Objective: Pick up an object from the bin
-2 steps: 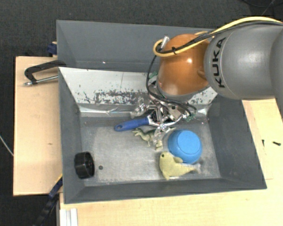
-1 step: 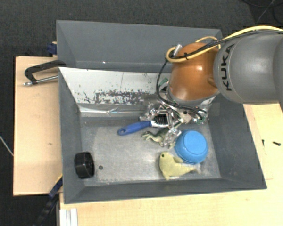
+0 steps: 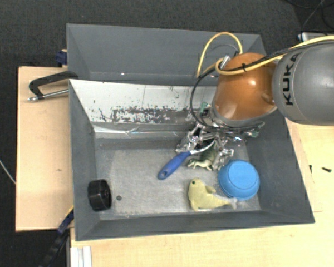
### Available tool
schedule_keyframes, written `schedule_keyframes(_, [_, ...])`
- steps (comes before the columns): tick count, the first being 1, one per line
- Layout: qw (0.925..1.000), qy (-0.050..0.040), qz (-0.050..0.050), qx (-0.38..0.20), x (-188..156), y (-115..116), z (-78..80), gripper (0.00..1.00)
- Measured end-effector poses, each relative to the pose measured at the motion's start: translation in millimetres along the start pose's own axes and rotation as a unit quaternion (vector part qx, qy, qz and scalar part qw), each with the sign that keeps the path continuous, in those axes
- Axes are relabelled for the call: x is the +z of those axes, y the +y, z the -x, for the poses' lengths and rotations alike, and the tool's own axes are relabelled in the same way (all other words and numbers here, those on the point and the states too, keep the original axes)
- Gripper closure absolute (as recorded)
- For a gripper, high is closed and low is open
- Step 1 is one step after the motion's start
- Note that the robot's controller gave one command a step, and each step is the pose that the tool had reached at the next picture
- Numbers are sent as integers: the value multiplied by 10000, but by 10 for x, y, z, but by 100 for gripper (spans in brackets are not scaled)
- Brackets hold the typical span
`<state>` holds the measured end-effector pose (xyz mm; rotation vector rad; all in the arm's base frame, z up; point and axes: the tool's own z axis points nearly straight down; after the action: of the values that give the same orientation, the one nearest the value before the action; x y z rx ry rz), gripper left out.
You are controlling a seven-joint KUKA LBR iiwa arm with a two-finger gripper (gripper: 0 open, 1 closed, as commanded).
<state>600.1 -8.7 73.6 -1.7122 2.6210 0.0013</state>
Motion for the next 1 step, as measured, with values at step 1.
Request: schedule_keyframes(1, [10000, 20, 11, 1, -15, -5, -7, 100])
